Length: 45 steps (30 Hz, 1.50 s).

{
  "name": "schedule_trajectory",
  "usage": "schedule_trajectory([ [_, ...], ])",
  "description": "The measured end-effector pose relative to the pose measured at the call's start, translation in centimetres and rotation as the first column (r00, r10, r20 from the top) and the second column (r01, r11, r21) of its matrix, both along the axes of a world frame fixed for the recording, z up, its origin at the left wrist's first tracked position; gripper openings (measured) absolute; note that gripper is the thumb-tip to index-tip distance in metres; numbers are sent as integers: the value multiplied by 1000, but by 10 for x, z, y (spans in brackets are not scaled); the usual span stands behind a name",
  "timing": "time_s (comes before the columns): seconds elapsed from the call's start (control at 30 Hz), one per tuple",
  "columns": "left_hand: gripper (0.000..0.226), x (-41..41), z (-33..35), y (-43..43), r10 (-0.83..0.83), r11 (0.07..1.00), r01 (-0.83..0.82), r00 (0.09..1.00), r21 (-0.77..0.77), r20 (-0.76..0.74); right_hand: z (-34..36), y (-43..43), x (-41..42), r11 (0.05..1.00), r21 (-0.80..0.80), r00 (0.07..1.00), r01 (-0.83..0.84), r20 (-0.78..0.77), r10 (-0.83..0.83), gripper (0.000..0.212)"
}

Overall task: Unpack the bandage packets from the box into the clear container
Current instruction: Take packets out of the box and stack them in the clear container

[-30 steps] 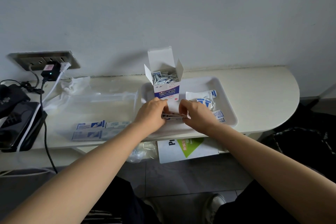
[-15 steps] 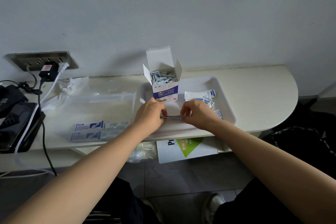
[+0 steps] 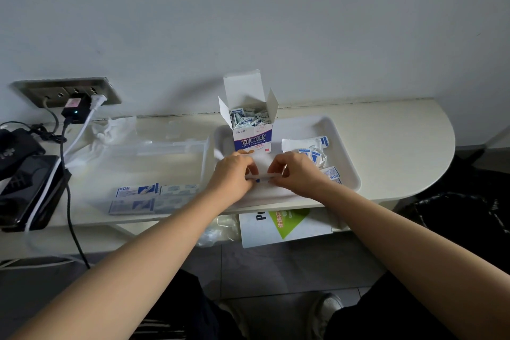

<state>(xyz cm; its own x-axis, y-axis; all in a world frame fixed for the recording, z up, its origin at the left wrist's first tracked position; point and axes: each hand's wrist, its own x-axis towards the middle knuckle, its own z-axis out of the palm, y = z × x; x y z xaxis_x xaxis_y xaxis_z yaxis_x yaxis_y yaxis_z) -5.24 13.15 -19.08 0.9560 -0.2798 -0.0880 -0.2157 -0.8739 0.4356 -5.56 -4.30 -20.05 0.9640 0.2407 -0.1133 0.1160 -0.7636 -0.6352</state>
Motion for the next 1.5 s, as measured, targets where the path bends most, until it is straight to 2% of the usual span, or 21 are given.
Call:
schedule_trajectory([
  [0.13, 8, -3, 1, -3, -4, 1000, 5, 1000, 10, -28, -1, 0, -1, 1000, 0, 1000, -2, -14, 2, 9],
  [0.23, 8, -2, 4, -3, -6, 1000, 6, 999, 6, -33, 1, -3, 0, 999, 37, 999, 31, -39, -30, 8],
  [0.43, 8, -3, 8, -4, -31, 999, 32, 998, 22, -47, 7, -7, 0, 1000, 9, 998, 14, -62, -14, 10],
  [0.57, 10, -1, 26, 0, -22, 999, 19, 997, -34, -71, 20, -8, 0, 995, 86, 998, 44, -37, -41, 8],
  [0.73, 15, 5, 66, 22, 41, 991, -51, 996, -125, -79, 45, 9, 4, 961, 277, 999, 3, 30, -11, 12],
  [0.9, 8, 8, 89, 72, 92, 989, -106, 986, -100, -138, 56, 51, 4, 918, 391, 996, -67, 81, 38, 12],
  [1.17, 11, -8, 93, 133, 228, 960, -240, 969, -146, -96, 61, 108, 7, 901, 421, 993, -109, 82, 81, 11],
  [1.37, 9, -15, 92, 162, 222, 975, -222, 975, -7, -5, 66, 147, 11, 950, 255, 977, -182, 153, 146, 15],
  [1.5, 16, -19, 83, 186, 269, 963, -269, 963, 7, 25, 66, 171, 16, 958, 241, 986, -157, 99, 136, 14],
])
